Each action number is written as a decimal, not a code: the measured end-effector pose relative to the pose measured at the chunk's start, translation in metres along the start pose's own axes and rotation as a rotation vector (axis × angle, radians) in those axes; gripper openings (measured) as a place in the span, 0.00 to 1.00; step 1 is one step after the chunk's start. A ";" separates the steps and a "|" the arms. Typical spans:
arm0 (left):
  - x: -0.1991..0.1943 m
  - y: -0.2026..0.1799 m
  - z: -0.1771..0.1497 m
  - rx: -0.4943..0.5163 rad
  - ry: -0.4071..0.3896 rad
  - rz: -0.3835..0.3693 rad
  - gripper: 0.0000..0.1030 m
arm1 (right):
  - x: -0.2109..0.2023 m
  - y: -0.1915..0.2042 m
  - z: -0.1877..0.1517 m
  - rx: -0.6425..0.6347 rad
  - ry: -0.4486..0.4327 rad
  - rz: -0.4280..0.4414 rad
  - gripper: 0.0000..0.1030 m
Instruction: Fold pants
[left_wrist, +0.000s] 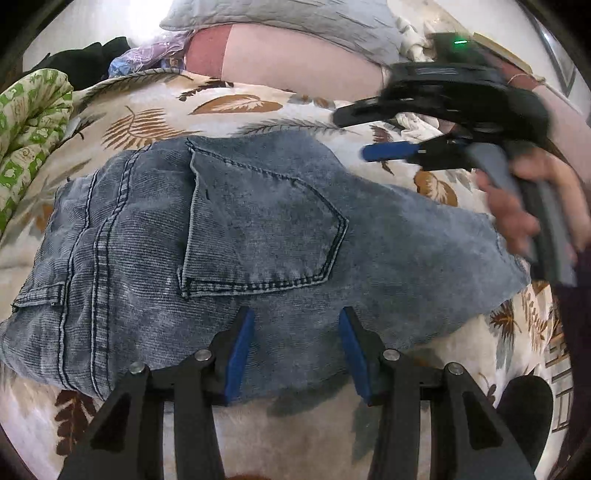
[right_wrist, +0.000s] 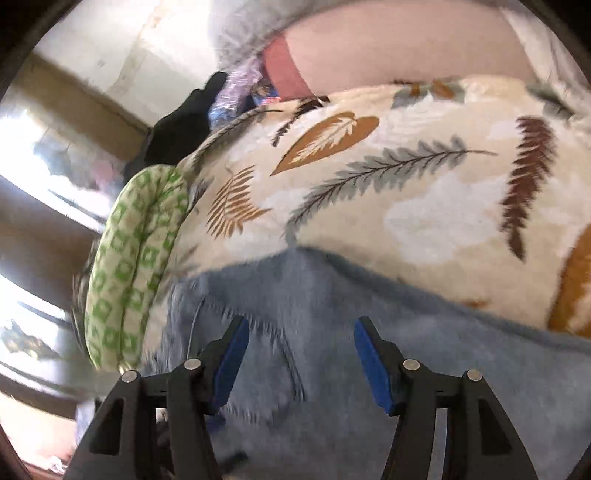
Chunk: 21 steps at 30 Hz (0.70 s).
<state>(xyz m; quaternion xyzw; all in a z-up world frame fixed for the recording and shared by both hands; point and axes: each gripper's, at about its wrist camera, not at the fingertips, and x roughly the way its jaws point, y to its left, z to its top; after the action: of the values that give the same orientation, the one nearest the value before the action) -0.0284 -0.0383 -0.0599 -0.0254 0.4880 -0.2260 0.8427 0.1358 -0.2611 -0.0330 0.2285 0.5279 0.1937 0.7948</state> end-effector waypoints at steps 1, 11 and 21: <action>0.000 0.001 0.001 -0.003 0.001 -0.004 0.47 | 0.007 -0.002 0.007 0.009 0.010 -0.008 0.61; 0.004 0.001 0.002 0.008 0.017 -0.002 0.47 | 0.063 -0.021 0.036 -0.002 0.221 0.100 0.61; 0.009 -0.004 0.005 0.029 0.021 0.019 0.53 | 0.062 0.000 0.028 -0.136 0.155 0.011 0.10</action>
<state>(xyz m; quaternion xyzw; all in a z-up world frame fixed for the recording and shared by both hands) -0.0225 -0.0466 -0.0634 -0.0062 0.4936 -0.2254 0.8399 0.1842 -0.2316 -0.0701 0.1613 0.5721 0.2507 0.7641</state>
